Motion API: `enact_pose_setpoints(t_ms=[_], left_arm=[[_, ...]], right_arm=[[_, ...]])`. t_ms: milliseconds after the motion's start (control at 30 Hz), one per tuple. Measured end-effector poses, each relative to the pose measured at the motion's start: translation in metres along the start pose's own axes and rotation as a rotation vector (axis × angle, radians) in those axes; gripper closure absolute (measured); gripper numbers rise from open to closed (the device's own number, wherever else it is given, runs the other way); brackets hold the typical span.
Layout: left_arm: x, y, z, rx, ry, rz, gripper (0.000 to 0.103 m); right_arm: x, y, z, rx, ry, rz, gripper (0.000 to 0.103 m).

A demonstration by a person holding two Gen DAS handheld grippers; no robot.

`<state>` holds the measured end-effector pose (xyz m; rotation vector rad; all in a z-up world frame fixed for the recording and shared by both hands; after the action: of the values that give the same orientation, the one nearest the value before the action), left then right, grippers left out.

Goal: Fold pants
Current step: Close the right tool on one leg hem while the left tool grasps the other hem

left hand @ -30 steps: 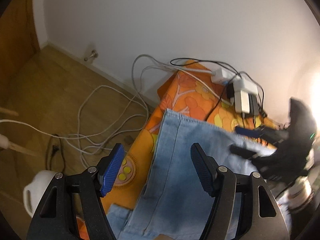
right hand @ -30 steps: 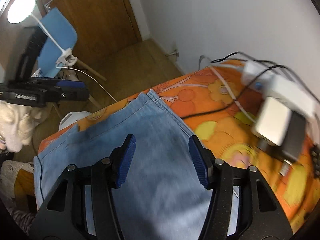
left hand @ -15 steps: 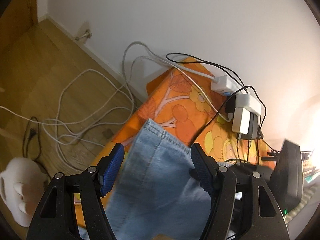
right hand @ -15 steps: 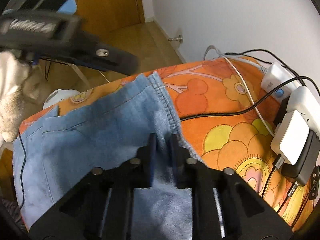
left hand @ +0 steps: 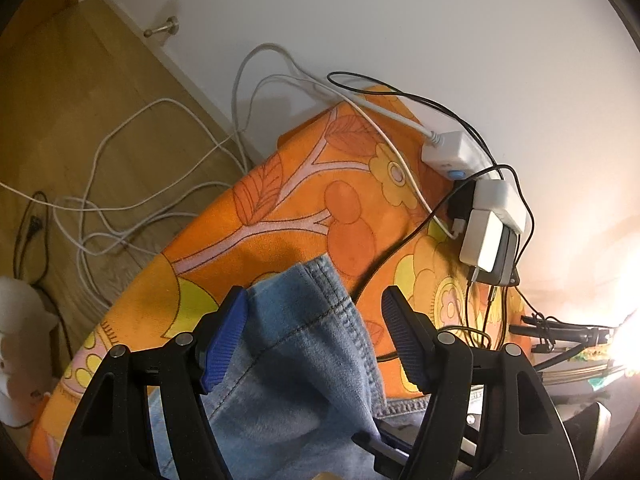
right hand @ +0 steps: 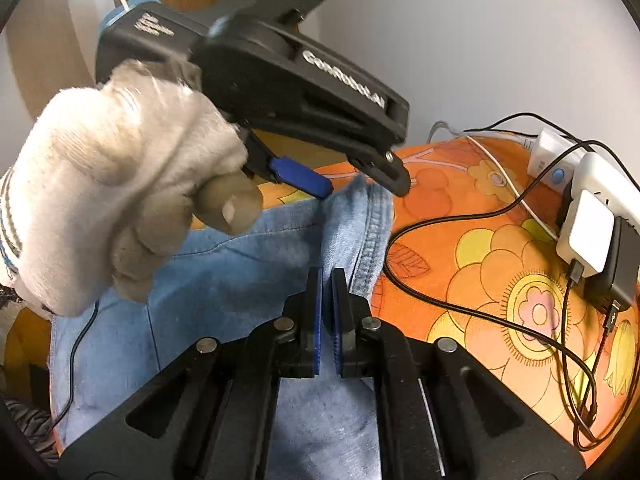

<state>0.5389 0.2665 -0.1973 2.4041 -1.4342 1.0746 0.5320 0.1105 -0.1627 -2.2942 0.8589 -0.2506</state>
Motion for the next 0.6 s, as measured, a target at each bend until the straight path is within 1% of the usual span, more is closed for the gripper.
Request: enact_pose_setpoints(t_ms=[67, 133, 167, 233, 267, 300, 333, 367, 400, 433, 467, 600], left_arm=[[0.002, 0.001, 0.000, -0.001, -0.011, 0.012, 0.036], [0.003, 0.002, 0.000, -0.006, -0.004, 0.006, 0.036], [0.003, 0.003, 0.000, -0.008, -0.002, 0.005, 0.036], [0.005, 0.006, 0.001, -0.009, -0.014, 0.021, 0.040], [0.006, 0.007, 0.001, -0.007, -0.032, 0.040, 0.049], [0.007, 0.009, 0.001, 0.000, -0.046, 0.054, 0.060], [0.007, 0.010, 0.002, 0.000, -0.046, 0.060, 0.067], [0.006, 0.011, 0.003, 0.000, -0.042, 0.063, 0.078], [0.006, 0.012, 0.003, -0.001, -0.032, 0.063, 0.084], [0.005, 0.014, 0.003, 0.009, -0.032, 0.072, 0.087], [0.005, 0.015, 0.003, 0.015, -0.032, 0.083, 0.092], [0.009, 0.021, 0.003, 0.038, -0.032, 0.129, 0.097]], right_arm=[[-0.002, 0.002, -0.003, 0.010, -0.004, 0.008, 0.098], [-0.002, 0.007, -0.009, 0.013, -0.017, 0.016, 0.098], [0.000, 0.002, -0.011, 0.008, -0.027, 0.020, 0.098], [0.002, 0.000, -0.012, 0.005, -0.037, 0.018, 0.098], [0.001, 0.001, -0.013, 0.006, -0.036, 0.011, 0.098], [-0.001, 0.002, -0.014, 0.006, -0.033, 0.007, 0.098], [-0.003, 0.003, -0.016, 0.008, -0.030, 0.005, 0.098], [-0.004, 0.005, -0.018, 0.010, -0.032, 0.007, 0.098], [-0.005, 0.006, -0.021, 0.013, -0.032, 0.010, 0.098], [-0.006, 0.007, -0.023, 0.017, -0.030, 0.012, 0.098], [-0.007, 0.007, -0.024, 0.021, -0.028, 0.012, 0.098], [-0.009, 0.010, -0.032, 0.011, -0.027, 0.009, 0.097]])
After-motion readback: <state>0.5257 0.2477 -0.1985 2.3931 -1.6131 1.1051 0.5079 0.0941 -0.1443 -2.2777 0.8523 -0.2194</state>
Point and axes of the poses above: each gripper's, at about its wrist camera, not at the fingertips, and z roughly the way its jaws point, x to its right, y to its underside, the point moved 2 cm from there along z, roughly the way its jaws point, and after that the axes turned 10 degrees about y, right-handed, at the moved point
